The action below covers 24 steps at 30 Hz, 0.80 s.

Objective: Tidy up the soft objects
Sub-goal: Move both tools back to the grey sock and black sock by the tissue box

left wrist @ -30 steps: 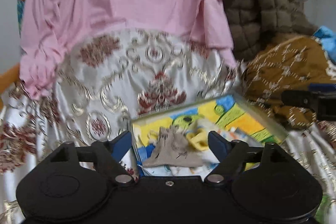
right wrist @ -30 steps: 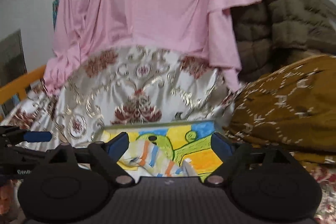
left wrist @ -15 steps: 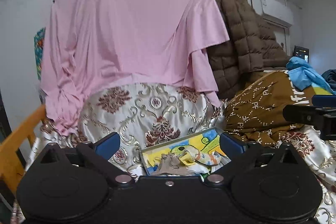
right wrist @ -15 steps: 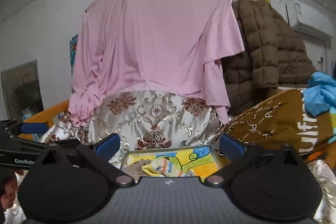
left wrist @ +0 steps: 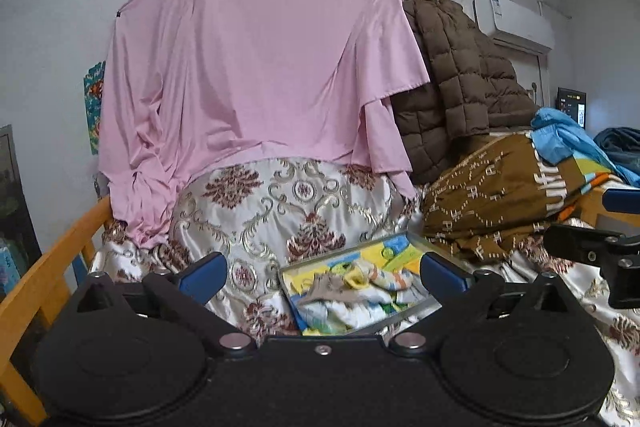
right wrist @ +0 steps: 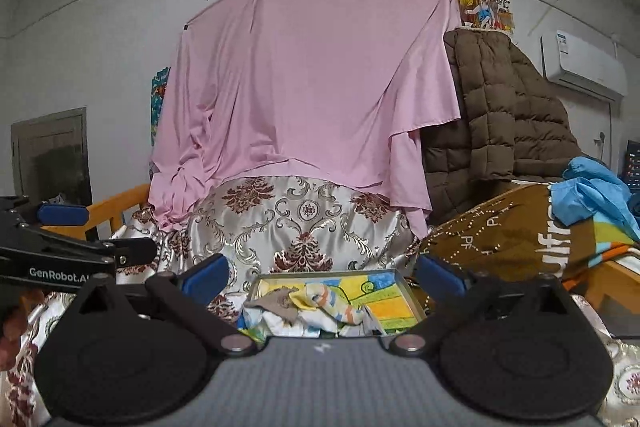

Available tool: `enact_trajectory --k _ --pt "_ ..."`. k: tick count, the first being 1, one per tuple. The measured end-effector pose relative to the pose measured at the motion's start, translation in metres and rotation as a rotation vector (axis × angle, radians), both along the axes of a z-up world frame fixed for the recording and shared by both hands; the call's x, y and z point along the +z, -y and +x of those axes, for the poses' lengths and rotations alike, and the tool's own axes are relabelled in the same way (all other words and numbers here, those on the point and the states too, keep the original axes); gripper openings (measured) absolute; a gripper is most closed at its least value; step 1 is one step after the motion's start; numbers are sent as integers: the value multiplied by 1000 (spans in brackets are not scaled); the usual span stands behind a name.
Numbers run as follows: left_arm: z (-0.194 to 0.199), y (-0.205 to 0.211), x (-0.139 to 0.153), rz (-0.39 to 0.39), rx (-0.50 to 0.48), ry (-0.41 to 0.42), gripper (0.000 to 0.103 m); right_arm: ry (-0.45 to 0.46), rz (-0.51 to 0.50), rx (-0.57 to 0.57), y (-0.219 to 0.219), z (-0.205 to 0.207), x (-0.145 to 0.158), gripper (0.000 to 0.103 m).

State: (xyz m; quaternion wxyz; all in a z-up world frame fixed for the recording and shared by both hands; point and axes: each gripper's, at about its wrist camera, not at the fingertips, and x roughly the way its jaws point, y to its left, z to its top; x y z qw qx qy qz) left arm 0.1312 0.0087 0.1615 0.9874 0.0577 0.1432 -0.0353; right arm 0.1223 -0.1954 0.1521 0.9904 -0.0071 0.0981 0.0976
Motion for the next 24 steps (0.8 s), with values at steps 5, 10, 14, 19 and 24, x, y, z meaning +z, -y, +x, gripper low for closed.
enact_trajectory --k 5,10,14,19,24 --pt "-16 -1 -17 -5 9 -40 102 -34 15 -4 1 -18 -15 103" --pt "-26 1 -40 7 14 -85 102 -75 -4 -26 1 -29 -37 103" --pt "-31 0 -59 -3 23 -124 102 -114 -25 -47 -1 -34 -54 103" --pt "-34 -1 -85 -8 34 -180 102 -155 -40 -70 -2 -39 -74 103" --pt "-38 -4 -109 -15 49 -235 102 -200 -60 -88 -4 -41 -92 103"
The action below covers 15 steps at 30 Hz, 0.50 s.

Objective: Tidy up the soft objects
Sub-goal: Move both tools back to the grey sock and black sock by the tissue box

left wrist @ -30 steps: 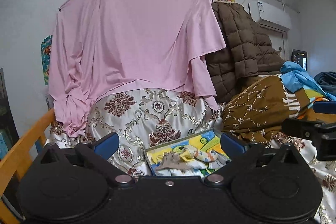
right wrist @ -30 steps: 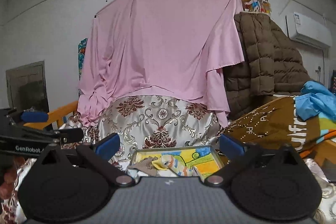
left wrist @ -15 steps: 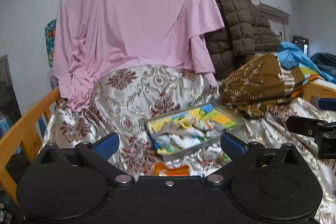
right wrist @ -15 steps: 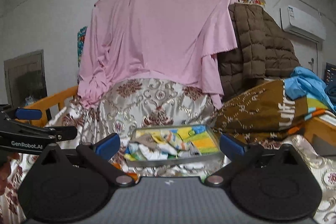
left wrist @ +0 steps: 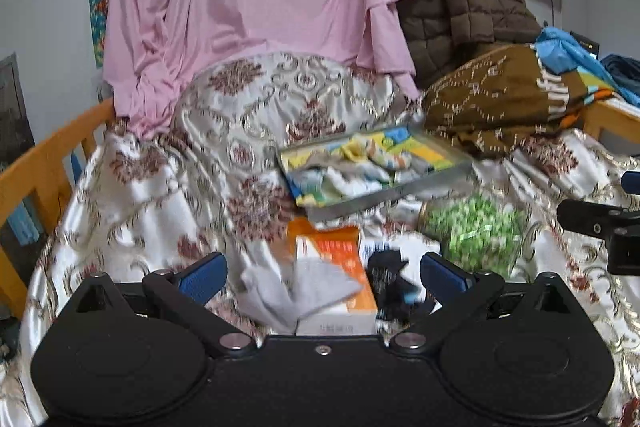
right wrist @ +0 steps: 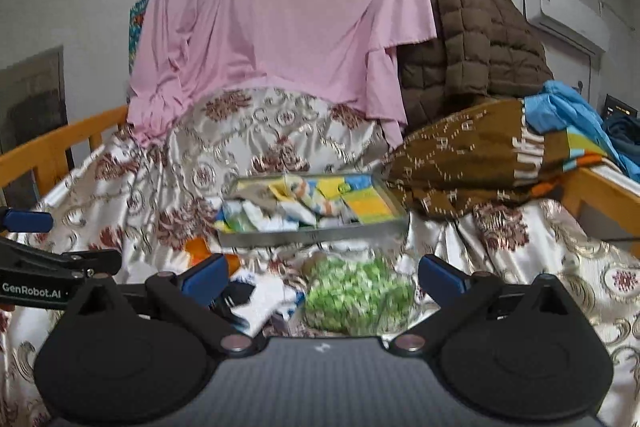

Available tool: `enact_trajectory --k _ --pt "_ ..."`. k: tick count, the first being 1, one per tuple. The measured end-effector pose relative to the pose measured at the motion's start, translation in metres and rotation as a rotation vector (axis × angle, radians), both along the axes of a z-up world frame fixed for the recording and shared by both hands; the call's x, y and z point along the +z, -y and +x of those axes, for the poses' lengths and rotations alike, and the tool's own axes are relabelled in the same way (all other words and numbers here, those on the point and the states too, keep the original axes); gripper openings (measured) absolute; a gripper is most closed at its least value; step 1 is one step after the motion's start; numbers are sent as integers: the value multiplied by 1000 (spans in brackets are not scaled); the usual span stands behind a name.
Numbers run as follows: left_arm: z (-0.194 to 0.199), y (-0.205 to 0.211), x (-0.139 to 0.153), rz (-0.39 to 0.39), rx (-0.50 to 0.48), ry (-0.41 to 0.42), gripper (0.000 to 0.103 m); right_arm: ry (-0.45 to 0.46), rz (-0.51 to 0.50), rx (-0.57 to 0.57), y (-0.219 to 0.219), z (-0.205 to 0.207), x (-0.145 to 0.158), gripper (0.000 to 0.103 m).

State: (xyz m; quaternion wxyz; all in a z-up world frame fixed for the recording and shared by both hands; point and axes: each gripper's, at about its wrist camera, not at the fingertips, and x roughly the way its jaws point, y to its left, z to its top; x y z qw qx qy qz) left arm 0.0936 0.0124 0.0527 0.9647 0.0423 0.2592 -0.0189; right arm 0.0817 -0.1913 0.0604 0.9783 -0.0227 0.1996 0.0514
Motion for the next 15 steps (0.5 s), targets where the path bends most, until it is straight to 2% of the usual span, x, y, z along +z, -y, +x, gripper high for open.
enact_trajectory --k 15 --pt "4 0 -44 48 5 -116 102 -130 23 -34 4 9 -48 103"
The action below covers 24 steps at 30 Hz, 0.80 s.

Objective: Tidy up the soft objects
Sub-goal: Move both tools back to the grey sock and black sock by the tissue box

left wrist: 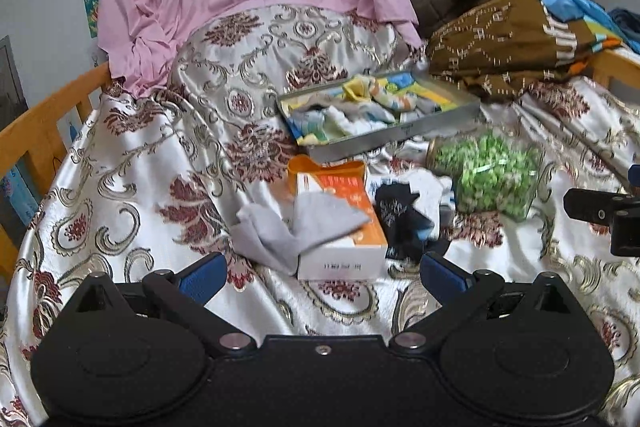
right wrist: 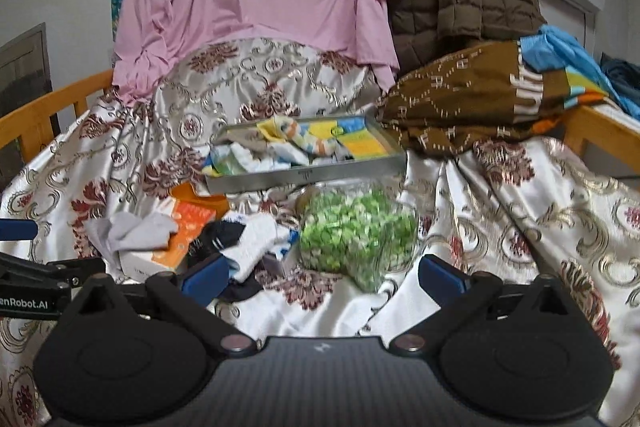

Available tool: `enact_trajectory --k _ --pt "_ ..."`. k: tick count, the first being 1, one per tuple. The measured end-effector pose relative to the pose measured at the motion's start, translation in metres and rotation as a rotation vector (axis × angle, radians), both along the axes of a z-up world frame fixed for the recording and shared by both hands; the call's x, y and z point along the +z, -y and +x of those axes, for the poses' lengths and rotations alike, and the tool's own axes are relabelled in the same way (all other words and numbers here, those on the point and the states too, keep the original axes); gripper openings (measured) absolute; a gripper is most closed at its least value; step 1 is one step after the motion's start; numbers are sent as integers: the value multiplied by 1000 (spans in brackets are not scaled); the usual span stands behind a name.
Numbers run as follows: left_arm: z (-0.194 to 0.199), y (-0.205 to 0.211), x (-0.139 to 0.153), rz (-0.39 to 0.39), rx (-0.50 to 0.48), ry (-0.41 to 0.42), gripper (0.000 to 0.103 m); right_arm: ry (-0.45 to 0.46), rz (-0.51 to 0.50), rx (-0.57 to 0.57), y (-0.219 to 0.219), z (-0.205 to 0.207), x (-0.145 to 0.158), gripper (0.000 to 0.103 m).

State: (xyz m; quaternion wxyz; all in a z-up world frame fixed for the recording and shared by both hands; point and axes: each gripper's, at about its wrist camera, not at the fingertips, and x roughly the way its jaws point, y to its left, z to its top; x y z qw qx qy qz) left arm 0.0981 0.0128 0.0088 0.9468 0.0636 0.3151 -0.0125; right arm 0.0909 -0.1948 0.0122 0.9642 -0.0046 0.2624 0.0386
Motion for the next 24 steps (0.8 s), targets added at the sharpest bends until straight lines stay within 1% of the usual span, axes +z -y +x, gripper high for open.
enact_trajectory --k 8,11,16,24 --pt "4 4 -20 42 -10 -71 102 -66 2 -1 0 5 -24 103" --pt "7 2 -26 56 1 -100 102 -96 -3 9 -1 7 -33 103" --pt "11 -3 -32 55 22 -136 102 -136 -7 35 -4 9 -46 103" --pt "20 -12 -34 53 65 -163 102 -151 -19 95 -10 11 -58 103"
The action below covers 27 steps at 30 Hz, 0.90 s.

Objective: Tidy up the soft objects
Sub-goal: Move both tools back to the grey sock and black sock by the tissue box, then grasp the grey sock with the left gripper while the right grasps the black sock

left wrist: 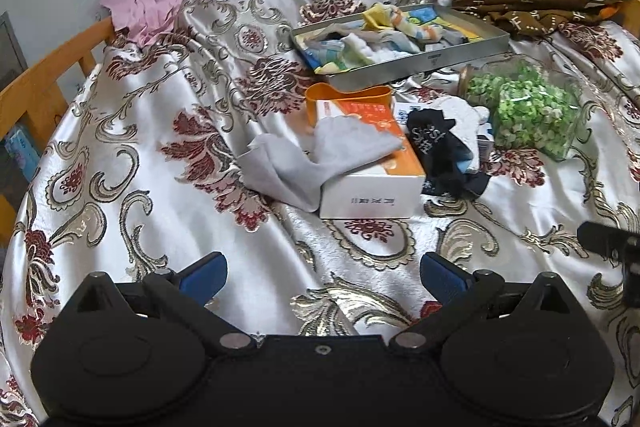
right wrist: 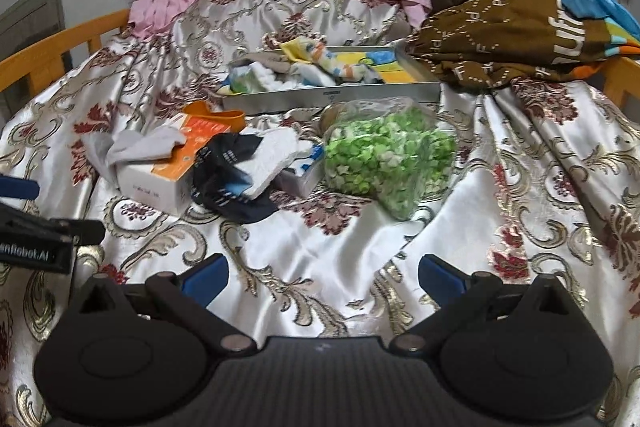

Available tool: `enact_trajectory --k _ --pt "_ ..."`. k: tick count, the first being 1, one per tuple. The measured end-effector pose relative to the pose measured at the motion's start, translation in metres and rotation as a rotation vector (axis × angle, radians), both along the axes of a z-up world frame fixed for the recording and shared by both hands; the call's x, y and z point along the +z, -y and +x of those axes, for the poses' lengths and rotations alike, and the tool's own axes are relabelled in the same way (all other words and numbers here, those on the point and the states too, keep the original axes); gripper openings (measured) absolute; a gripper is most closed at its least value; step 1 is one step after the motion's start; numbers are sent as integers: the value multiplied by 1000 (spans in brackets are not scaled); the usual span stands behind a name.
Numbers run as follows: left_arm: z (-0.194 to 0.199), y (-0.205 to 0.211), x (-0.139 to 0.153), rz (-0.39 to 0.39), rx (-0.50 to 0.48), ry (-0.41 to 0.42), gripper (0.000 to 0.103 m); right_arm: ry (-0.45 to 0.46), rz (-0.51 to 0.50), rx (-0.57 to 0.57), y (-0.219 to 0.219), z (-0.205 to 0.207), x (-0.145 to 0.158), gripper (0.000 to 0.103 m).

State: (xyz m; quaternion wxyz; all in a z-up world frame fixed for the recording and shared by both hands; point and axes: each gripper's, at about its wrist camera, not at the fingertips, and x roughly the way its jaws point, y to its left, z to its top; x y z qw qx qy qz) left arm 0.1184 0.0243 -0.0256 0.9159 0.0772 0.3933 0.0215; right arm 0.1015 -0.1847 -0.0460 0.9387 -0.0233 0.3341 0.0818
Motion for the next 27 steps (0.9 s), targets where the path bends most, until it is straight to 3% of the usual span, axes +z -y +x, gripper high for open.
enact_trajectory --k 13,27 --pt "8 -19 10 -42 78 25 102 36 22 118 -17 2 0 103" --pt "32 -27 15 -70 67 75 102 139 -27 217 -41 20 0 103"
